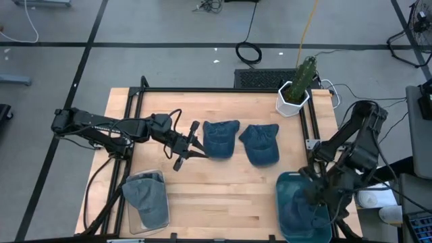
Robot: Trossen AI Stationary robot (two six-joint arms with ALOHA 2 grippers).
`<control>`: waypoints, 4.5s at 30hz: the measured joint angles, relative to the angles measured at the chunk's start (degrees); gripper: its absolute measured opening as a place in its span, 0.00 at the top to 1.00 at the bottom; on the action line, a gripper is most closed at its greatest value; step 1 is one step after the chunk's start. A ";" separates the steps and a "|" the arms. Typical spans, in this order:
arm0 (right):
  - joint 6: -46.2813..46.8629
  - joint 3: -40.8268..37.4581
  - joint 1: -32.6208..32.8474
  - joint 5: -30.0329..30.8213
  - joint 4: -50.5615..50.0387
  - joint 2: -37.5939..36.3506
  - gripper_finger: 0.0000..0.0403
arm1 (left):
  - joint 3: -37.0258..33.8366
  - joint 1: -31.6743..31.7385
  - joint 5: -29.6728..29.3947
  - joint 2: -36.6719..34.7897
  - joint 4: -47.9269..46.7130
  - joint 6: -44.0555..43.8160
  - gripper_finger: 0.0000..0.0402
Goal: Pick & Place hat
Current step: Put the left blue cap into the blue bin
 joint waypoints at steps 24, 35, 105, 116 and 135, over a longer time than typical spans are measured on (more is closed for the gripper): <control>13.25 -4.87 17.72 2.95 3.24 0.93 0.98 | 0.00 -0.02 0.00 0.00 0.00 0.00 0.83; 16.86 -5.87 14.91 12.97 -21.39 3.45 0.98 | -0.01 -0.02 -0.02 0.00 0.00 0.00 0.83; -17.67 -39.20 6.32 -1.02 39.56 -14.89 0.98 | -0.02 0.00 -0.04 0.00 0.00 0.00 0.83; -8.71 -39.15 6.28 6.72 24.24 -15.05 0.98 | -0.02 -0.01 -0.04 0.00 0.00 0.00 0.83; 12.15 -39.15 0.75 9.86 9.67 -15.58 0.49 | -0.02 -0.01 -0.05 0.00 0.00 0.00 0.83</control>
